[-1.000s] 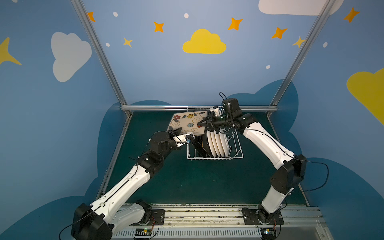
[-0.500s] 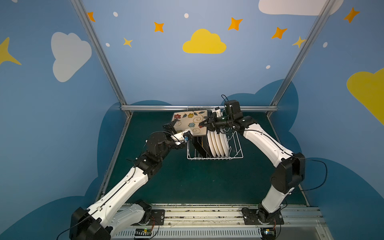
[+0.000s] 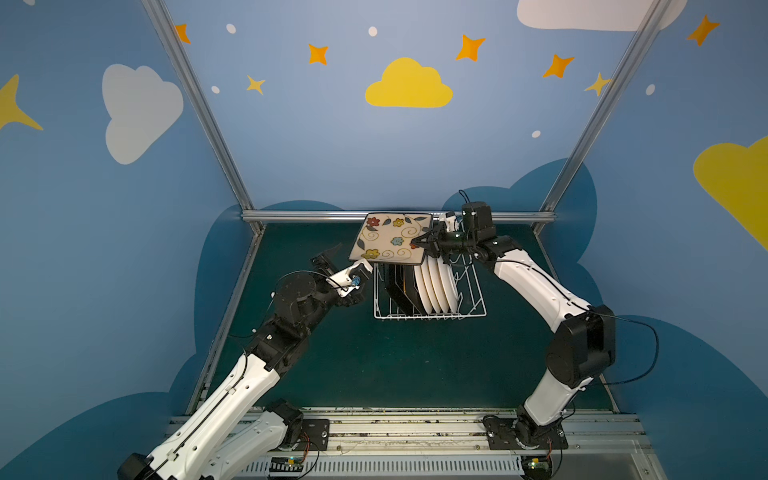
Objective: Unload the plates from the dish rack
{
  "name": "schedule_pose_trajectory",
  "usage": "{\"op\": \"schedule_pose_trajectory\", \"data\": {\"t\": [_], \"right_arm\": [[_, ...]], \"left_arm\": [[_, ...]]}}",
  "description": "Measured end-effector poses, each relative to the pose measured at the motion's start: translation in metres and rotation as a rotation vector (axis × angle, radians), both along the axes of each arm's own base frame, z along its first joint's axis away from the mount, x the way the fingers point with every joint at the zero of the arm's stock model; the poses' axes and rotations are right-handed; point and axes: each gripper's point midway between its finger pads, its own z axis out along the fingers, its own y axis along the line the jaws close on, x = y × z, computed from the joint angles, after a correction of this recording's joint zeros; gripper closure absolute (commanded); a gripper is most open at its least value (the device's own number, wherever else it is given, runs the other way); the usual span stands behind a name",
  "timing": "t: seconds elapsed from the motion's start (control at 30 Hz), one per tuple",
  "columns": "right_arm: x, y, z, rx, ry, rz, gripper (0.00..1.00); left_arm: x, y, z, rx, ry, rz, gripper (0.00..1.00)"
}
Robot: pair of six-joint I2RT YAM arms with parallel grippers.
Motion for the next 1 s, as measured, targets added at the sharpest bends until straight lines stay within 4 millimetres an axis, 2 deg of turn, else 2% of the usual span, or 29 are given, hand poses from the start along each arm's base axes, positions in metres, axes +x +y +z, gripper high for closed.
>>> {"op": "schedule_pose_trajectory", "data": {"t": [0.13,0.4,0.53,0.63,0.8,1.0], "right_arm": [[0.003,-0.008,0.011,0.021,-0.047,-0.014,1.0],[0.006,-0.013,0.03,0.055,-0.138,0.01,1.0],[0.006,-0.015,0.033,0.059,-0.167,0.018,1.0],[0.003,-0.015,0.034,0.067,-0.181,0.032,1.0],[0.001,-0.014,0.036,0.081,-0.201,0.057,1.0],[-0.003,-0.01,0.047,0.113,-0.244,0.096,1.0]], "left_arm": [[0.005,0.012,0.004,-0.102,0.11,0.054,0.0],[0.032,0.051,0.06,-0.454,0.287,0.173,0.0],[0.047,0.059,0.071,-0.63,0.413,0.154,0.0],[0.058,0.056,0.065,-0.761,0.539,0.112,0.0],[0.072,0.038,0.042,-0.952,0.77,0.039,0.01],[0.088,0.02,0.026,-1.134,0.956,-0.023,0.02]]}}
